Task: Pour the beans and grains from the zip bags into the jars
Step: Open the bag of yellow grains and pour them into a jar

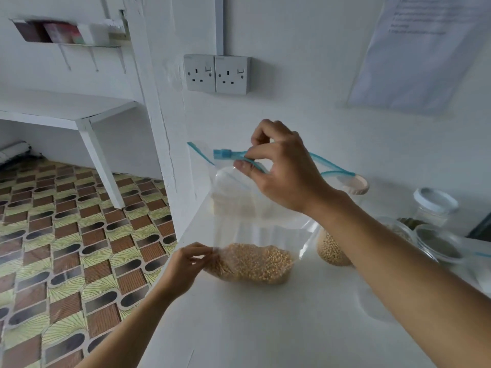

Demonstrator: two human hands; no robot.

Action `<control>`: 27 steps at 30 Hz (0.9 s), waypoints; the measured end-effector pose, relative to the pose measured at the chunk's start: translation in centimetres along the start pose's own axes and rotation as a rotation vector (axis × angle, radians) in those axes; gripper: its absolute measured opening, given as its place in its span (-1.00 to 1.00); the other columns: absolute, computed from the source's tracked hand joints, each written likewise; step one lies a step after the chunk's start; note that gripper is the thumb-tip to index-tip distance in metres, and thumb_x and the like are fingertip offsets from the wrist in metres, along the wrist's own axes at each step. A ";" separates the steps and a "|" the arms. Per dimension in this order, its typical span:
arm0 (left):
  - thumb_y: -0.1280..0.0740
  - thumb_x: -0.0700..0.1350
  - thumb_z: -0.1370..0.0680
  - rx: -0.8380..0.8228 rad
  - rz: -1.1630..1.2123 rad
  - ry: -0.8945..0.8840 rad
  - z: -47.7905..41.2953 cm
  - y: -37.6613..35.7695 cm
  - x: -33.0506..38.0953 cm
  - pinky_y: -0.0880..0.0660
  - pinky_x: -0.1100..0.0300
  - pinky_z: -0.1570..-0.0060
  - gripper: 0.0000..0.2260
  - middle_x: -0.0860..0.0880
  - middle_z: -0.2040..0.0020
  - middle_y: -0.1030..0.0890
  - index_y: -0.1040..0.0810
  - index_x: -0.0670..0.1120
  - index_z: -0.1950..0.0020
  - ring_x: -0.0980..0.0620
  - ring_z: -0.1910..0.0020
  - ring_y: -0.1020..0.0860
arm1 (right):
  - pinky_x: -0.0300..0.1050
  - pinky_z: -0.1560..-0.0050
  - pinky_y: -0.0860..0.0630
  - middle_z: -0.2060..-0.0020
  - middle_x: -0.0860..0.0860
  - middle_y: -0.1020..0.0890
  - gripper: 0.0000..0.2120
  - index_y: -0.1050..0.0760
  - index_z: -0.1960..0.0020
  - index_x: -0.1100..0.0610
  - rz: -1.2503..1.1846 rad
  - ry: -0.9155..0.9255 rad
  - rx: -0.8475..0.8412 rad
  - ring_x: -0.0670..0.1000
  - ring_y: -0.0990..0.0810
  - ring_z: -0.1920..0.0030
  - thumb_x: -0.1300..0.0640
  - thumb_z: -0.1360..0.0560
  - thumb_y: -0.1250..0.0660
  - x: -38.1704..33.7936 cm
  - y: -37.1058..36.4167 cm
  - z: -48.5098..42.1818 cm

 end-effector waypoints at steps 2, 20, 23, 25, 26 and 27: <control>-0.40 -0.05 -0.50 0.005 0.016 -0.035 -1.0 0.5 1.2 -0.61 0.18 0.01 -0.79 0.10 0.04 -0.70 -0.73 0.27 0.05 0.07 0.03 -0.67 | 0.03 0.13 -0.48 0.19 -0.06 -0.45 -0.81 -0.70 0.13 0.13 -0.041 -0.051 0.035 0.01 -0.49 0.19 0.02 -0.50 -0.44 1.4 1.5 0.3; -0.40 -0.11 -0.57 -0.012 -0.220 -0.112 -7.6 5.5 7.4 -0.59 0.18 -0.08 -0.87 0.17 0.02 -0.71 -0.72 0.09 0.02 0.17 0.02 -0.67 | 0.18 -0.16 -0.55 0.11 -0.08 -0.70 -0.80 -0.71 0.22 0.05 -0.387 -0.474 0.095 -0.02 -0.67 -0.02 -0.01 -0.49 -0.40 9.7 6.1 5.6; -0.39 0.04 -0.48 0.042 -0.113 -0.069 -6.9 4.9 6.8 -0.58 0.17 -0.11 -0.82 0.18 0.01 -0.73 -0.71 0.06 -0.02 0.18 0.02 -0.68 | 0.22 -0.11 -0.60 0.14 -0.06 -0.74 -0.83 -0.73 0.12 0.10 -0.417 -0.480 0.142 0.00 -0.70 0.02 0.04 -0.54 -0.42 10.3 5.8 5.9; -0.40 0.06 -0.47 0.057 -0.045 -0.031 -6.4 4.3 6.0 -0.56 0.16 -0.12 -0.79 0.19 -0.02 -0.73 -0.71 0.05 -0.05 0.22 -0.03 -0.67 | 0.23 -0.08 -0.61 0.19 -0.05 -0.75 -0.83 -0.73 0.13 0.10 -0.432 -0.498 0.164 0.02 -0.71 0.07 0.08 -0.56 -0.42 10.8 5.5 6.2; -0.41 0.05 -0.48 0.072 -0.012 -0.017 -6.2 4.3 5.5 -0.56 0.14 -0.12 -0.79 0.18 -0.04 -0.72 -0.71 0.06 -0.07 0.21 -0.06 -0.67 | 0.25 -0.06 -0.62 0.21 -0.04 -0.75 -0.83 -0.72 0.15 0.10 -0.442 -0.513 0.176 0.06 -0.71 0.10 0.08 -0.56 -0.41 11.1 5.4 6.4; -0.43 0.05 -0.49 0.095 0.028 0.002 -6.0 4.4 5.0 -0.56 0.10 -0.11 -0.79 0.16 -0.06 -0.72 -0.70 0.07 -0.09 0.18 -0.07 -0.67 | 0.26 -0.04 -0.61 0.22 -0.02 -0.74 -0.82 -0.72 0.16 0.10 -0.453 -0.529 0.189 0.11 -0.70 0.13 0.08 -0.56 -0.41 11.3 5.3 6.5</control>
Point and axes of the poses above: each hand's wrist, its own z-axis away from the middle knuckle, its own y-axis out of the back of the hand, x = y × z, the point moved 5 cm from there along -z, towards the middle knuckle
